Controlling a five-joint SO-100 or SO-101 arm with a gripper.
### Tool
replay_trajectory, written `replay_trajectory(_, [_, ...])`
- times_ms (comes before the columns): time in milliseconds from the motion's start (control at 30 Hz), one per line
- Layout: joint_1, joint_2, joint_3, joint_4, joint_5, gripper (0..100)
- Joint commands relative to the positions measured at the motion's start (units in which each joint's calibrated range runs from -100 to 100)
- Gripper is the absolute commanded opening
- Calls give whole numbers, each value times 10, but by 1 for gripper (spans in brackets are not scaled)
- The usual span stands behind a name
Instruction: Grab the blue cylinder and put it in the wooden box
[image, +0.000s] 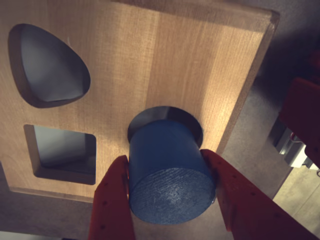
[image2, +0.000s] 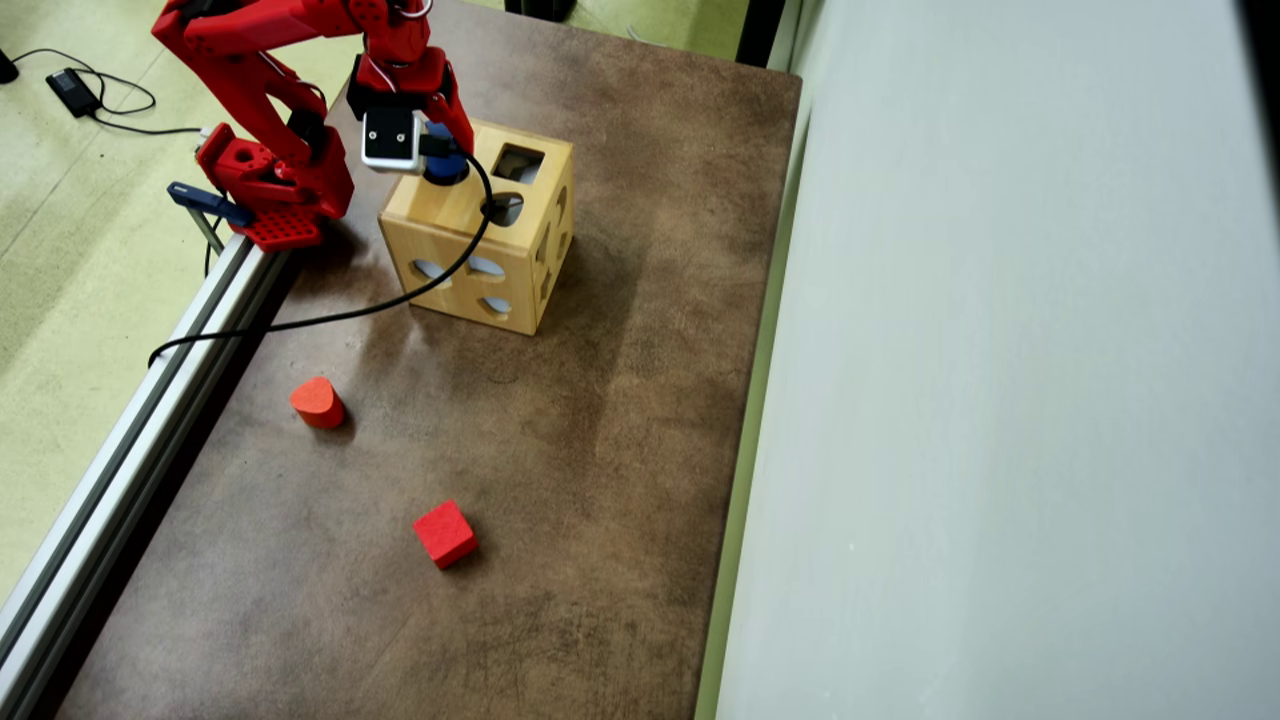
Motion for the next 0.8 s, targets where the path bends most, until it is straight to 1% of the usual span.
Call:
replay_trajectory(0, [4, -9, -2, -4, 0, 7])
replay_trajectory(333, [22, -9, -2, -3, 0, 7])
replay_trajectory(767, [21, -3, -1, -2, 0, 8])
